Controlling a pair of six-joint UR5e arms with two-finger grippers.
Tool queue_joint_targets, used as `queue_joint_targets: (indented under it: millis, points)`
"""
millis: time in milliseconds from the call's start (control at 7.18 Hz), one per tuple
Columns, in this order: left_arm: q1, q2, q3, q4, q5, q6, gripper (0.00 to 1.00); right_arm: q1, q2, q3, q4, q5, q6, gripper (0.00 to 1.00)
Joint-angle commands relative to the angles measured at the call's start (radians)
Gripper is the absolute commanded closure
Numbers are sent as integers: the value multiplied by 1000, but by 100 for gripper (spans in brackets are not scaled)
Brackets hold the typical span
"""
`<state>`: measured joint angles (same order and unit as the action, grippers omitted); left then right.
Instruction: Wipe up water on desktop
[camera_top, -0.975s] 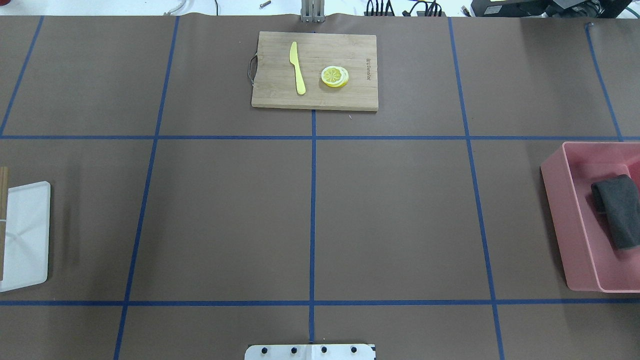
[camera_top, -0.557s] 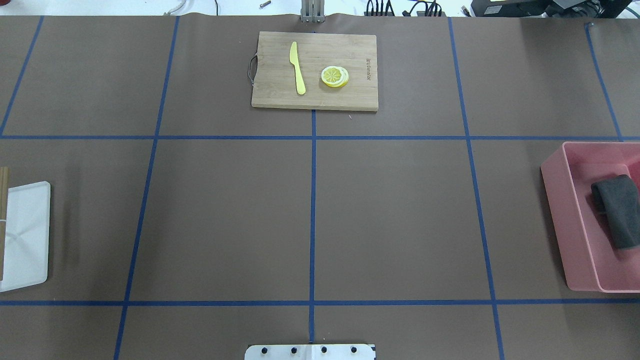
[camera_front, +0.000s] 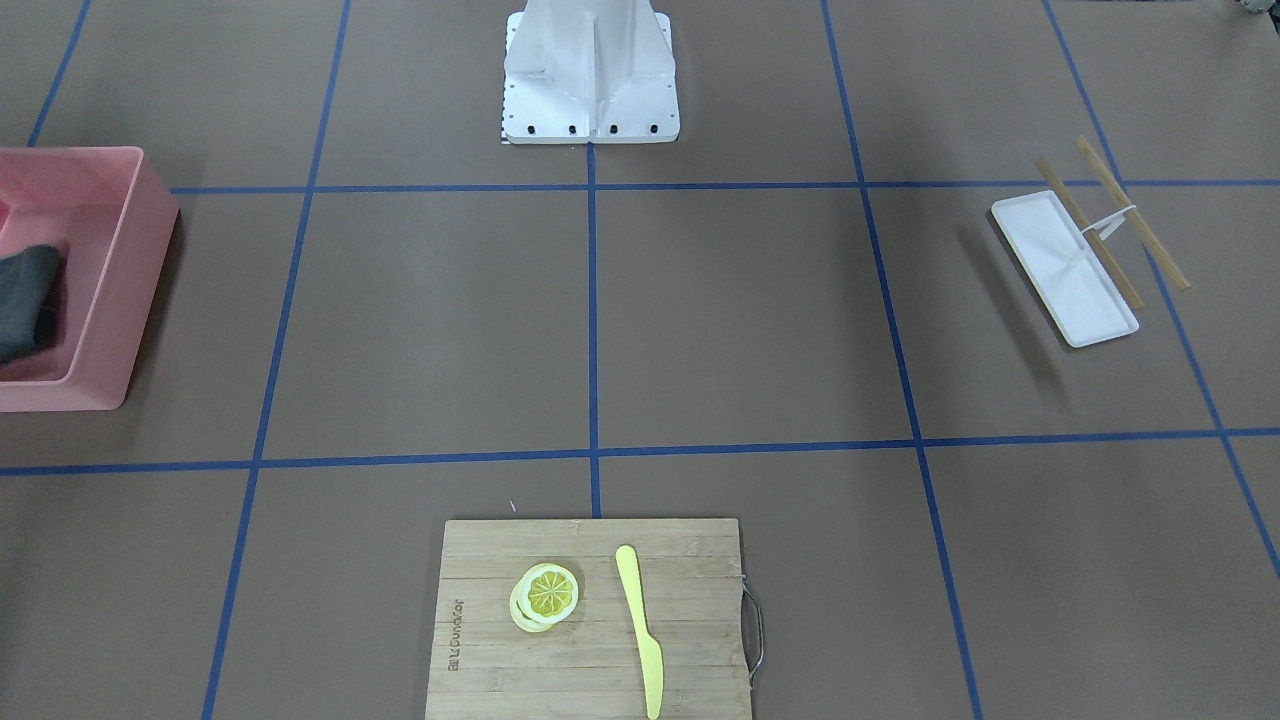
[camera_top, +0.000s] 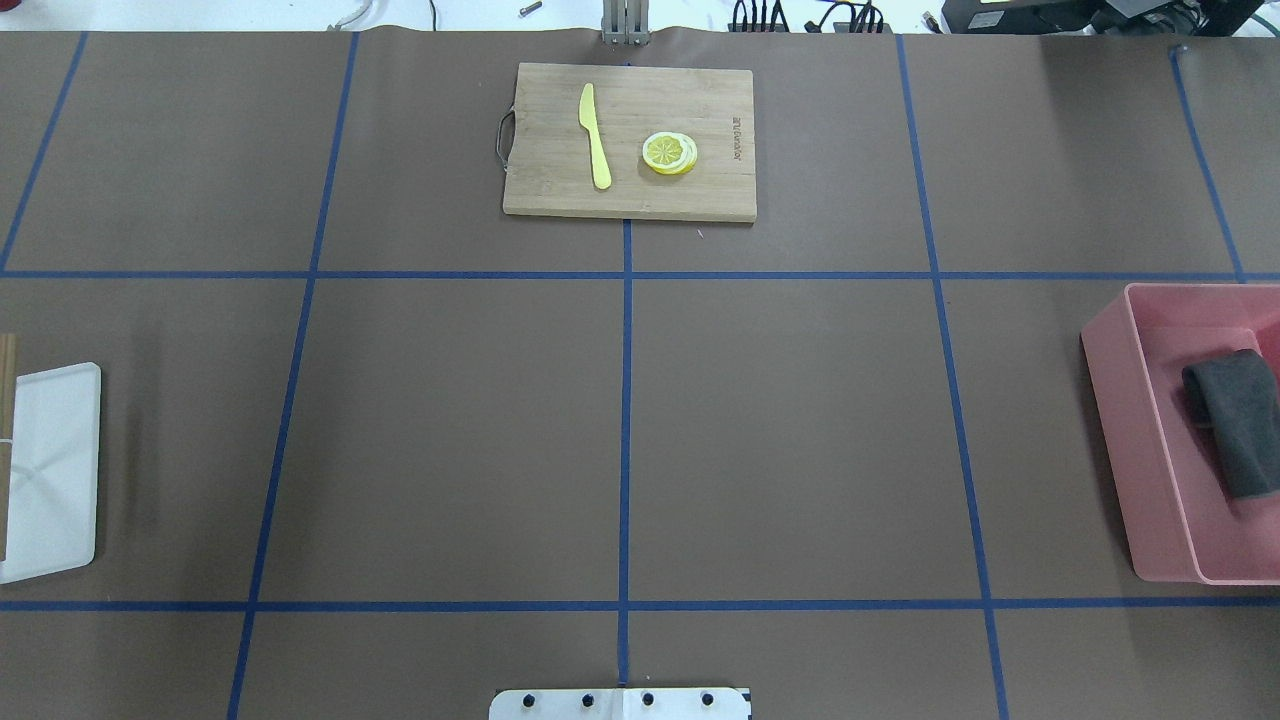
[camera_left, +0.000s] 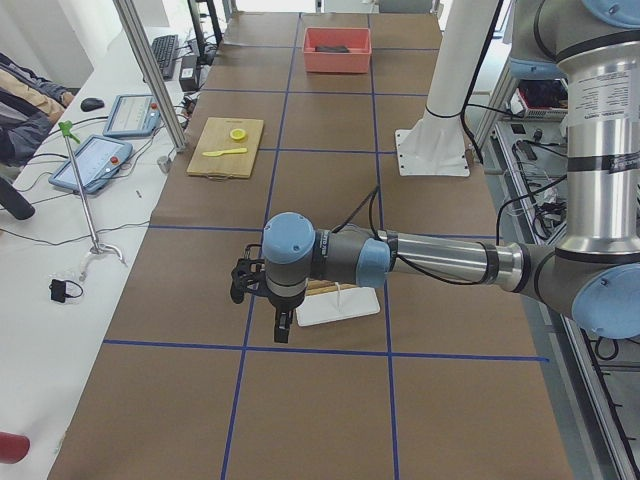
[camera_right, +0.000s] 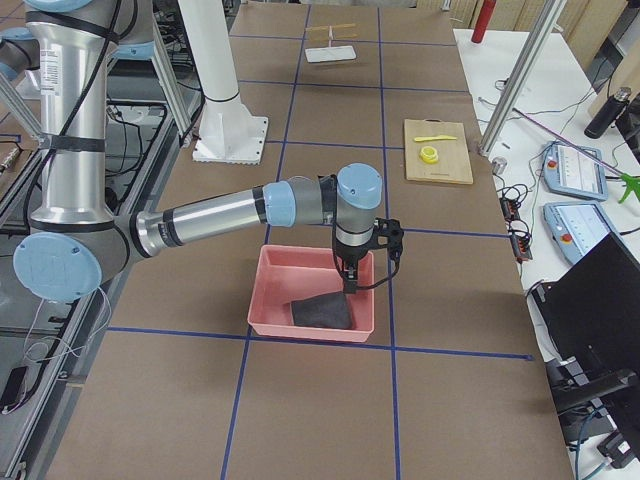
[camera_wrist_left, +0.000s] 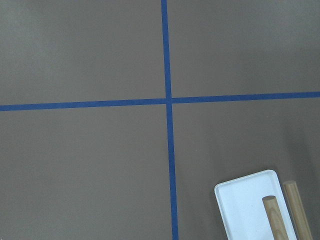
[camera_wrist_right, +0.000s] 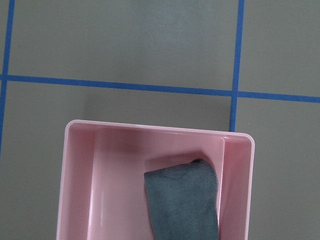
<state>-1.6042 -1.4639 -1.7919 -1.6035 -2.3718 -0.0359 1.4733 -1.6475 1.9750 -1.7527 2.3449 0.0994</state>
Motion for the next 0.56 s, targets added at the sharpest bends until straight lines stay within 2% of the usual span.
queue_joint_targets:
  millis: [0, 139, 418]
  points:
    - [-14, 66, -100, 2, -3, 10, 2, -2, 11, -7, -1, -10, 3, 0]
    - [-19, 126, -159, -12, -4, 10, 2, 1, 12, 30, -1, -13, 5, 0]
    - [-20, 135, -144, -6, -3, 8, 2, -1, 12, 41, -1, -33, 14, 0]
